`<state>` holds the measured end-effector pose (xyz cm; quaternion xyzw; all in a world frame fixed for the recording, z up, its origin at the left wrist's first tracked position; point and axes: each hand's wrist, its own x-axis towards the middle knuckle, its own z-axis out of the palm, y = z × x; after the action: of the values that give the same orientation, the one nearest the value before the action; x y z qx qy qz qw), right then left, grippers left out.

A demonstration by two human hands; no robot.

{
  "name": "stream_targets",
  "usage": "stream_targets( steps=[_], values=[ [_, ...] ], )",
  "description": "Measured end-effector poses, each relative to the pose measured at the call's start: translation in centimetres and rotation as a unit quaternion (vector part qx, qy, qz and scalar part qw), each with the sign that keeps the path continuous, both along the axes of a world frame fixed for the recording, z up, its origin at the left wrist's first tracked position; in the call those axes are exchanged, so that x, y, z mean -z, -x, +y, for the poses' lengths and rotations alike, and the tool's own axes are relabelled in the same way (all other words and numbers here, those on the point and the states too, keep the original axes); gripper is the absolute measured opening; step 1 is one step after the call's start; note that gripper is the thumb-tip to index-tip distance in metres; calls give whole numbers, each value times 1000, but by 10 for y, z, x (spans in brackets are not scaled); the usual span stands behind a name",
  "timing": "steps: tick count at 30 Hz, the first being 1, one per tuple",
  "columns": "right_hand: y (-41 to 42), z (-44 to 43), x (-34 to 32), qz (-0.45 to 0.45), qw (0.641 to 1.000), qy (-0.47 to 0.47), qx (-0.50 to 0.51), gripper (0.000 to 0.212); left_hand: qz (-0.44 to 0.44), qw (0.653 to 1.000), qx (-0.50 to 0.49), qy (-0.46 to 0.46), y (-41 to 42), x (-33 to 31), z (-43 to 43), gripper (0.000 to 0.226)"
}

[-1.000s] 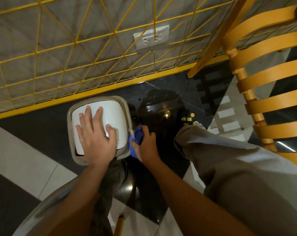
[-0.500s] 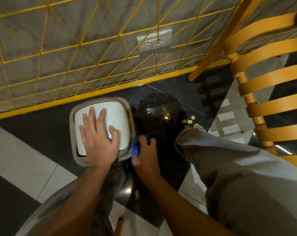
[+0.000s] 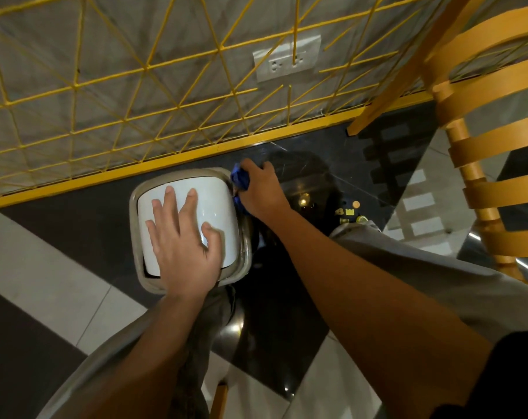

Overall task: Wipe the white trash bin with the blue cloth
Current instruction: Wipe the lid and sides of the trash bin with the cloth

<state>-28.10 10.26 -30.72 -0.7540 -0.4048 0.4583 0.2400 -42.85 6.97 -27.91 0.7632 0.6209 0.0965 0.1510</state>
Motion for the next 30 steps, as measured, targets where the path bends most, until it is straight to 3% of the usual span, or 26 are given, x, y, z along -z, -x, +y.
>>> stream_targets(
  steps=[5,9,13,18,23,27,30],
  values=[
    [5,-38,6,103,993,41,33,29,-3,1000,-4,-1,1,1,0,56],
    [-1,-47,2,160,981,16,111,52,-4,1000,0,-1,0,1,0,56],
    [-7,-16,-5,116,984,-25,131,68,-11,1000,0,3,-1,0,1,57],
    [-7,29,-3,26,995,-84,49,46,-6,1000,2,3,0,0,1,56],
    [-6,49,-5,23,997,-76,21,26,-2,1000,7,2,2,2,1,54],
    [-11,27,-6,18,999,-34,38,47,-9,1000,2,-3,0,3,1,55],
    [-9,10,-7,37,997,-9,67,50,-8,1000,0,-3,0,3,1,55]
  ],
)
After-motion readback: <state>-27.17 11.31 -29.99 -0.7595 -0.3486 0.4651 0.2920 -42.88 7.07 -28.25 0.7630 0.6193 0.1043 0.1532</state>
